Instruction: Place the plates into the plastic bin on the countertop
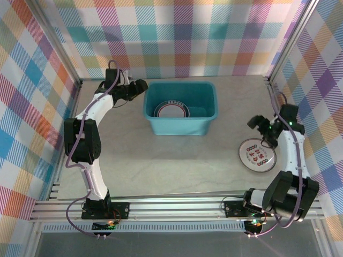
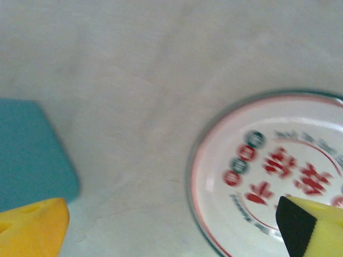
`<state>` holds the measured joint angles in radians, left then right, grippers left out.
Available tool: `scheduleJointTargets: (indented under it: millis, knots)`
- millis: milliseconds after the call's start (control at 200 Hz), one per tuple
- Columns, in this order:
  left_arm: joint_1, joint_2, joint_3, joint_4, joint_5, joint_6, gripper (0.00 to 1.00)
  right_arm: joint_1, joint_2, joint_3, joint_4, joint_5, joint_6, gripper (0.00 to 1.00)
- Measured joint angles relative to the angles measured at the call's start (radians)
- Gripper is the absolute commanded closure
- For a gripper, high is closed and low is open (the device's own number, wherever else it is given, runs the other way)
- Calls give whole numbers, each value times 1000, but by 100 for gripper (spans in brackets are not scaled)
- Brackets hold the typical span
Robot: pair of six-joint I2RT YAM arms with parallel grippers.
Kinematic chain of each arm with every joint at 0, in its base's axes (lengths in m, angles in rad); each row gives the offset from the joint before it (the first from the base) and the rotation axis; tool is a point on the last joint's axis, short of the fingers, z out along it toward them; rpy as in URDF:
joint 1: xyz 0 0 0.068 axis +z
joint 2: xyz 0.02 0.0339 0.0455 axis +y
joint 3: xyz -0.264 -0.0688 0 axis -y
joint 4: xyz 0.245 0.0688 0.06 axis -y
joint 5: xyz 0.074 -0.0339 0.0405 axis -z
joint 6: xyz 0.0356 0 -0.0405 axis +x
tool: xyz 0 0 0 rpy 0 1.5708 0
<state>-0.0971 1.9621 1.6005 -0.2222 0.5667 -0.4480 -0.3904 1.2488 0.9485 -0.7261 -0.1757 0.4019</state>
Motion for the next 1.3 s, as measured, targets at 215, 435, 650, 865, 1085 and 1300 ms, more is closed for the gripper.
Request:
scheduleJointTargets:
  millis: [215,435,650,865,1085,1300]
  knots:
    - [-6,-9,-37,24,-2,-4,31,-169,0,-109,4,-19,-8,1]
    - [-12,-9,-40,42,-3,-7,31,-237,64,-117,50,-27,-52,1]
    - [-12,-9,-39,39,-5,-6,31,-257,116,-119,61,-7,-89,1]
    - [-12,-7,-7,10,-10,5,31,-277,157,-125,80,38,-109,1]
    - [-12,-3,19,-11,-11,13,31,-278,203,-125,78,79,-123,1]
    - [-12,9,27,-14,-11,17,31,-278,288,-122,79,71,-132,2]
